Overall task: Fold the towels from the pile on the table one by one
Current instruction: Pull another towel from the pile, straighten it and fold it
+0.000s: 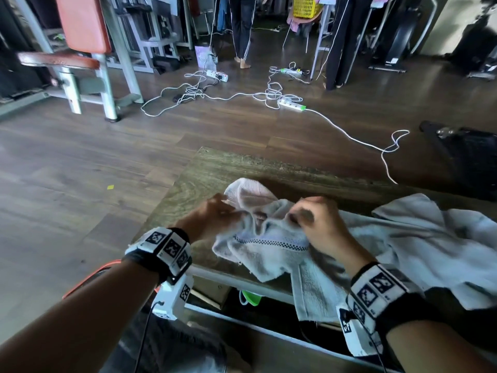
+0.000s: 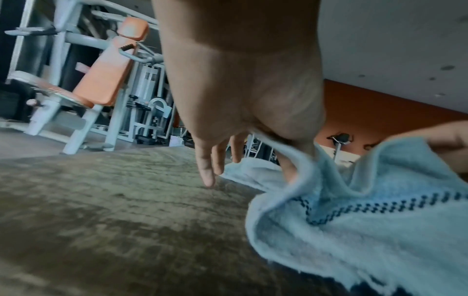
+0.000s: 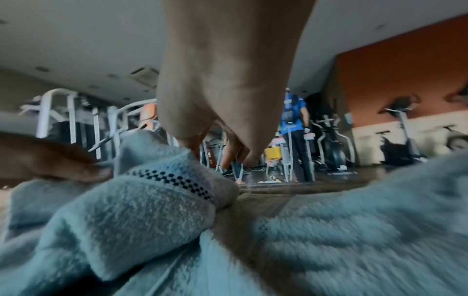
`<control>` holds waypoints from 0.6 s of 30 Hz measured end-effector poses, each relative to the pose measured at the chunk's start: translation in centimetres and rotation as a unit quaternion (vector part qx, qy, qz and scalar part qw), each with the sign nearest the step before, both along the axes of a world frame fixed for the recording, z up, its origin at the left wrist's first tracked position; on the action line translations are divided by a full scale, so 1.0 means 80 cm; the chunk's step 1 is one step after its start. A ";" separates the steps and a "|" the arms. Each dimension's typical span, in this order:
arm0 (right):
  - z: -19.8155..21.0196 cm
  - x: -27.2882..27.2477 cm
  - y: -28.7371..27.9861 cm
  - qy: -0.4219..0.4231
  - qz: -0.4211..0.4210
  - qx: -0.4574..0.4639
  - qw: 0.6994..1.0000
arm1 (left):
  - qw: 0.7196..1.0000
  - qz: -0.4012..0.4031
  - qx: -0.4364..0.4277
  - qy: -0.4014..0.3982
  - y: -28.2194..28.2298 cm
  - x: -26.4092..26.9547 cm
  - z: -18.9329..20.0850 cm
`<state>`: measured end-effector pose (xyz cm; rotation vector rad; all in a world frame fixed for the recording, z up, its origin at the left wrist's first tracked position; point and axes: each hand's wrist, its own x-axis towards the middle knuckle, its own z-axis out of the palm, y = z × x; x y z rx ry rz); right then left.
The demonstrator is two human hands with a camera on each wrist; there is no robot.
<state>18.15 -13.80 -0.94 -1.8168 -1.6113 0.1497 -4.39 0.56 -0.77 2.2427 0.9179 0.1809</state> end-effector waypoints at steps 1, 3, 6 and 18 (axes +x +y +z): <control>-0.004 -0.006 0.006 -0.025 0.026 -0.039 0.999 | 0.999 -0.029 -0.019 0.022 0.002 0.006 -0.011; -0.015 -0.019 0.014 -0.033 0.072 -0.120 0.990 | 0.995 -0.073 0.001 0.070 0.010 0.020 -0.035; -0.031 -0.025 0.023 -0.065 0.071 -0.147 0.985 | 0.997 -0.032 0.053 0.041 0.014 0.041 -0.059; 0.086 0.074 0.146 0.014 -0.112 0.121 0.986 | 0.954 0.024 0.104 -0.280 0.129 0.174 0.081</control>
